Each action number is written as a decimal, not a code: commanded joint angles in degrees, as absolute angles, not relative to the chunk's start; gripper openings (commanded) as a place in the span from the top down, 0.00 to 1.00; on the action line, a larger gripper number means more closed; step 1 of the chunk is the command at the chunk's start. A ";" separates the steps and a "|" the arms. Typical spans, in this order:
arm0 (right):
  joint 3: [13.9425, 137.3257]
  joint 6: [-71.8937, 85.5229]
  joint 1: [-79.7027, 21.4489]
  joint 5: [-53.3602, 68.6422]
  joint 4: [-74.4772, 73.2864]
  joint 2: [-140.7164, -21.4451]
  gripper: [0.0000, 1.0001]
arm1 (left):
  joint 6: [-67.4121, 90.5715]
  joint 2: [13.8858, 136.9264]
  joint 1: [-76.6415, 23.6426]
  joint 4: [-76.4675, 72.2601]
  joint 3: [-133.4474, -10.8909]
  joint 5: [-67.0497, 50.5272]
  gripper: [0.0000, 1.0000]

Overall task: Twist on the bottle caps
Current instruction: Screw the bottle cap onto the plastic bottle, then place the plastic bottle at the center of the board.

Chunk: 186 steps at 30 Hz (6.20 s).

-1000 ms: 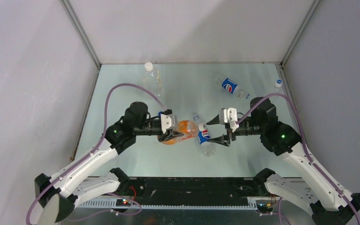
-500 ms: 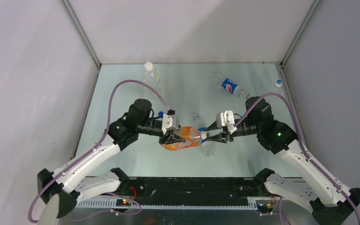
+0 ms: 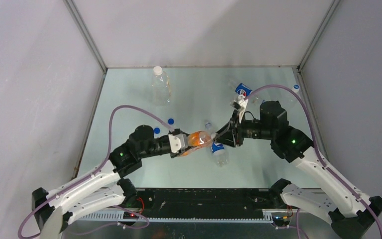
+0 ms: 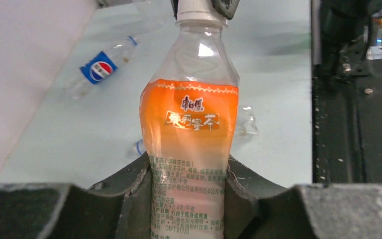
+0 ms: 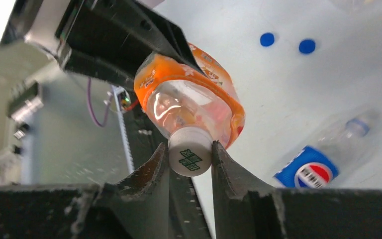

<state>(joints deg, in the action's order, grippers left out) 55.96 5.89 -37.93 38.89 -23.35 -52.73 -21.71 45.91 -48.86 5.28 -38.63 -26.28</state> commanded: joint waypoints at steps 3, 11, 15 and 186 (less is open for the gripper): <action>56.25 33.99 -38.57 23.89 -21.99 -49.27 1.00 | -25.51 42.36 -54.95 -10.61 -33.95 -5.40 1.00; 56.25 43.36 -39.36 16.80 -24.88 -49.44 1.00 | -37.85 44.37 -65.09 -11.11 -33.00 10.85 1.00; 55.98 46.65 -39.67 13.98 -24.50 -49.90 1.00 | -44.73 47.35 -69.49 -11.84 -33.36 18.66 1.00; 58.16 10.42 -26.71 11.11 -51.00 -42.30 0.01 | 36.62 47.48 -51.22 31.66 -42.44 14.11 0.00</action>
<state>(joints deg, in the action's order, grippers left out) 61.65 13.65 -26.52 2.35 -57.21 -44.05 30.79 48.10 -51.99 31.27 -41.78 12.73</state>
